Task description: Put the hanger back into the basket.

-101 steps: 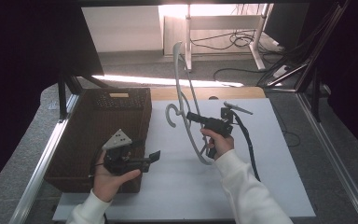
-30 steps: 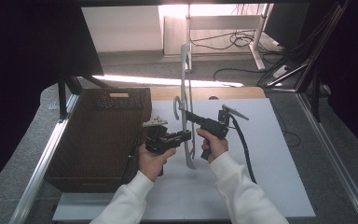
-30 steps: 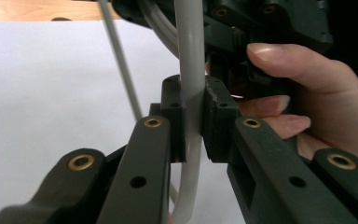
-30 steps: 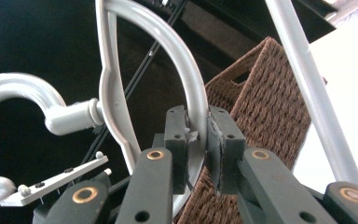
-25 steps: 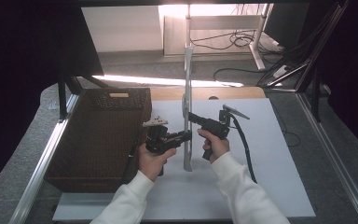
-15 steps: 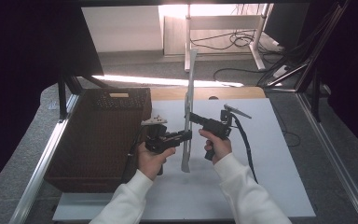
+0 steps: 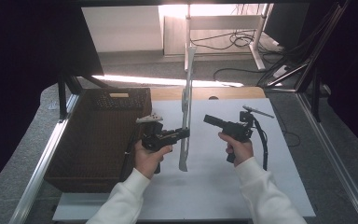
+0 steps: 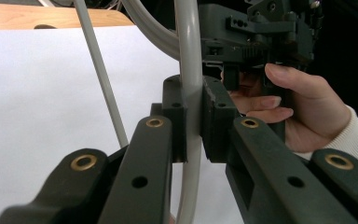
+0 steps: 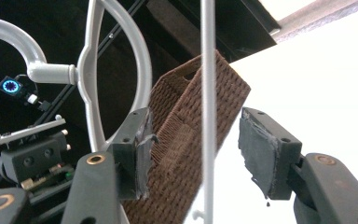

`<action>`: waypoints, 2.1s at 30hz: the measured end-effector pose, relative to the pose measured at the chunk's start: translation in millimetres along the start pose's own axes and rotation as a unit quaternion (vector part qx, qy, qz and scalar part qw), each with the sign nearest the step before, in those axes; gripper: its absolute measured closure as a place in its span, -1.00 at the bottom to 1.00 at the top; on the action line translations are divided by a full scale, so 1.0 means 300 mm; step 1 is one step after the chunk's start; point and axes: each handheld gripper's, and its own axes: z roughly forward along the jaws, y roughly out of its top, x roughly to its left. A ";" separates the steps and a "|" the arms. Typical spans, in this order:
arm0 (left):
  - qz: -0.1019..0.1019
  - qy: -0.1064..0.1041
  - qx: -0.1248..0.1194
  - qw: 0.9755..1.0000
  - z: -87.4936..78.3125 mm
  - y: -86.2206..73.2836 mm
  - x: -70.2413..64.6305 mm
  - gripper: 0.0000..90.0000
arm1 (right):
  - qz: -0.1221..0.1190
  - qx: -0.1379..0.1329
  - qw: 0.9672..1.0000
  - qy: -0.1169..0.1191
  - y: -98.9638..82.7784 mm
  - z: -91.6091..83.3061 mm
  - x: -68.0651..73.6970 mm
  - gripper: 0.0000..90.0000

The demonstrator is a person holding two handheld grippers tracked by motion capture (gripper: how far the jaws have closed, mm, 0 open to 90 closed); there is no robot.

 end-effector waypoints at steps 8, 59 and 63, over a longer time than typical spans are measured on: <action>0.000 -0.016 0.003 1.000 -0.083 0.030 -0.006 0.83 | -0.025 0.019 0.999 -0.018 -0.009 -0.072 -0.014 -0.08; 0.029 0.031 0.024 0.999 -0.565 0.180 0.131 0.83 | -0.088 0.060 0.991 -0.080 -0.051 -0.191 -0.076 -0.18; 0.035 0.047 0.023 0.998 -0.595 0.183 0.135 0.83 | -0.085 0.060 0.991 -0.080 -0.053 -0.192 -0.078 -0.18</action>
